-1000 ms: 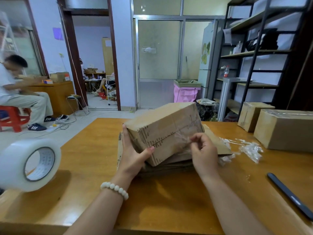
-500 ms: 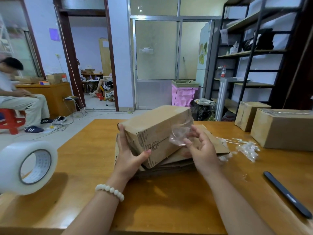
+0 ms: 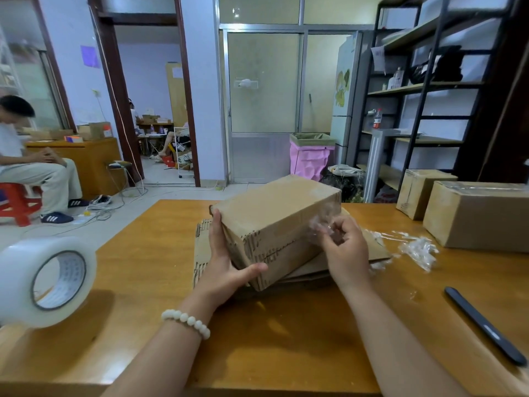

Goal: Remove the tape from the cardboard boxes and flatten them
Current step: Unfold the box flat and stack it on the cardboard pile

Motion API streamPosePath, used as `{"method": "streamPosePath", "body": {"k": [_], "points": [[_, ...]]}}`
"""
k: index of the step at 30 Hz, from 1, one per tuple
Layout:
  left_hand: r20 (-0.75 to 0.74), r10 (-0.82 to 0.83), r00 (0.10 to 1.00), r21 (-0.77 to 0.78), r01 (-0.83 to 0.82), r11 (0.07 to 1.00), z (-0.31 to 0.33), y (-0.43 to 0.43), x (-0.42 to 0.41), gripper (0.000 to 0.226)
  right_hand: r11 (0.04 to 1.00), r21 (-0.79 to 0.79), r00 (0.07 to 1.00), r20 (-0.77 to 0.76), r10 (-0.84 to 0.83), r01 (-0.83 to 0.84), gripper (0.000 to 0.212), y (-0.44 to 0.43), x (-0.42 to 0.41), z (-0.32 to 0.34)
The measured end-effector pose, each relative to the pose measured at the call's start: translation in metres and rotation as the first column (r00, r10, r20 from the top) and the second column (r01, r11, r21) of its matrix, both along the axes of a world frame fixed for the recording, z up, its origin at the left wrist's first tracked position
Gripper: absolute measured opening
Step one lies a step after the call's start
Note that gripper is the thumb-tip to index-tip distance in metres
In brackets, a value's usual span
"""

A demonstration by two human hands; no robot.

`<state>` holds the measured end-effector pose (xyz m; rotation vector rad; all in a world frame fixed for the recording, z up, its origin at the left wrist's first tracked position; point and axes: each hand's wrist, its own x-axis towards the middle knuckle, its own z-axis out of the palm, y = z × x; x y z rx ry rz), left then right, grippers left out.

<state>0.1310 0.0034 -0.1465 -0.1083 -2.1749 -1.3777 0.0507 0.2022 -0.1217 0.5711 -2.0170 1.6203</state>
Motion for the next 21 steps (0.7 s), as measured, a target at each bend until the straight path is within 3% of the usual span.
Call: {"method": "streamPosePath", "body": {"k": [7, 11, 14, 17, 21], "points": [[-0.083, 0.036, 0.996, 0.096, -0.028, 0.995, -0.001, -0.008, -0.005, 0.12, 0.979, -0.198, 0.993, 0.097, 0.061, -0.041, 0.022, 0.009, -0.009, -0.001], [-0.072, 0.043, 0.996, 0.106, -0.035, 0.994, 0.0, -0.011, -0.004, 0.117, 0.969, -0.241, 0.997, 0.043, 0.061, -0.049, 0.019, 0.012, -0.003, 0.003], [-0.092, 0.04, 0.995, 0.078, -0.033, 0.996, -0.003, -0.011, -0.004, 0.116, 0.997, -0.071, 0.974, -0.223, -0.033, 0.018, 0.037, 0.011, -0.001, 0.0], [-0.141, 0.097, 0.985, 0.017, -0.095, 0.995, -0.006, -0.011, -0.004, 0.112, 0.936, 0.21, 0.837, -0.531, -0.134, 0.283, 0.046, 0.01, -0.015, -0.011], [-0.214, 0.165, 0.963, -0.057, -0.181, 0.982, -0.005, -0.009, -0.002, 0.107, 0.89, 0.381, 0.824, -0.567, 0.012, 0.249, 0.043, 0.01, -0.013, -0.016]]}}
